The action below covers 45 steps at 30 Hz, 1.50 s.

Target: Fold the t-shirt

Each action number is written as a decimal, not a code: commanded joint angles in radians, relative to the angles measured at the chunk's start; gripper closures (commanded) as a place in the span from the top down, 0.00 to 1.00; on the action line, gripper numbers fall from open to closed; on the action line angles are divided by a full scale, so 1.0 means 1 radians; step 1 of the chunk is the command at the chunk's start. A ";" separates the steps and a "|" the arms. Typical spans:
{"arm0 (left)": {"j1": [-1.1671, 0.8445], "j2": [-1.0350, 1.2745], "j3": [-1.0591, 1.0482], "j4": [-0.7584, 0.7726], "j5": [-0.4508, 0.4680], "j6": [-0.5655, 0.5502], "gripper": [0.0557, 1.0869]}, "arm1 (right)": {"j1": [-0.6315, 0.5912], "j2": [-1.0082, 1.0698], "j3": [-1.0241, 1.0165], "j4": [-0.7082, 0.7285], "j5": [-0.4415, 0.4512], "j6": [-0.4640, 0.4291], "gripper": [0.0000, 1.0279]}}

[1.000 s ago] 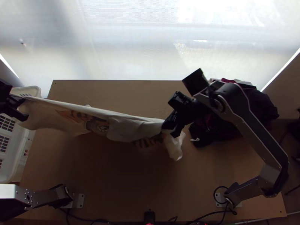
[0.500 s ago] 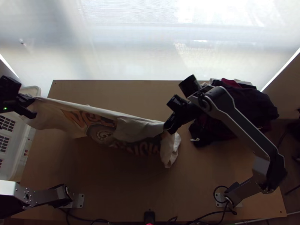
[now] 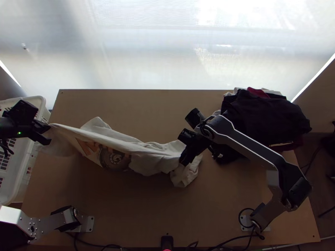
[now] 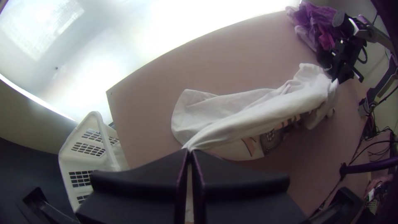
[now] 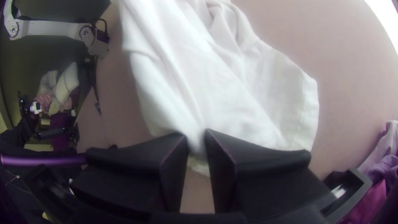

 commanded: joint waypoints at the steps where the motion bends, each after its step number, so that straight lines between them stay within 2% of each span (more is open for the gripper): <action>1: 0.008 -0.017 -0.039 -0.001 0.006 0.020 0.04 | 0.012 0.031 -0.031 0.040 -0.007 0.005 0.26; 10: 0.006 -0.022 -0.033 0.000 0.004 0.028 0.04 | 0.032 0.015 0.002 0.050 -0.007 0.008 0.25; 15: 0.011 -0.023 -0.019 0.000 0.001 0.031 0.04 | 0.041 -0.022 0.081 0.033 0.000 0.015 0.04; 16: 0.012 -0.023 -0.016 0.000 0.000 0.032 0.04 | 0.041 -0.029 0.104 0.017 0.000 0.015 0.03; 24: 0.016 -0.031 -0.007 -0.001 -0.003 0.040 0.04 | 0.101 -0.115 0.288 -0.173 0.007 -0.005 0.03; 29: 0.037 0.004 0.101 -0.007 -0.003 0.029 0.04 | 0.091 -0.166 0.444 -0.282 0.009 -0.025 0.03; 35: 0.066 0.032 0.260 -0.007 0.004 -0.040 0.04 | 0.003 -0.183 0.628 -0.348 0.007 -0.016 0.03; 40: 0.083 0.007 0.392 -0.004 0.061 -0.150 0.04 | -0.029 -0.223 0.699 -0.360 0.010 -0.004 0.03; 41: 0.083 -0.003 0.412 -0.004 0.067 -0.179 0.04 | -0.029 -0.233 0.705 -0.360 0.030 -0.002 0.03; 44: 0.078 -0.071 0.433 -0.003 0.100 -0.242 0.04 | -0.012 -0.262 0.723 -0.361 0.230 -0.001 0.03; 45: 0.078 -0.092 0.435 -0.001 0.109 -0.258 0.04 | -0.012 -0.273 0.745 -0.361 0.262 0.013 0.03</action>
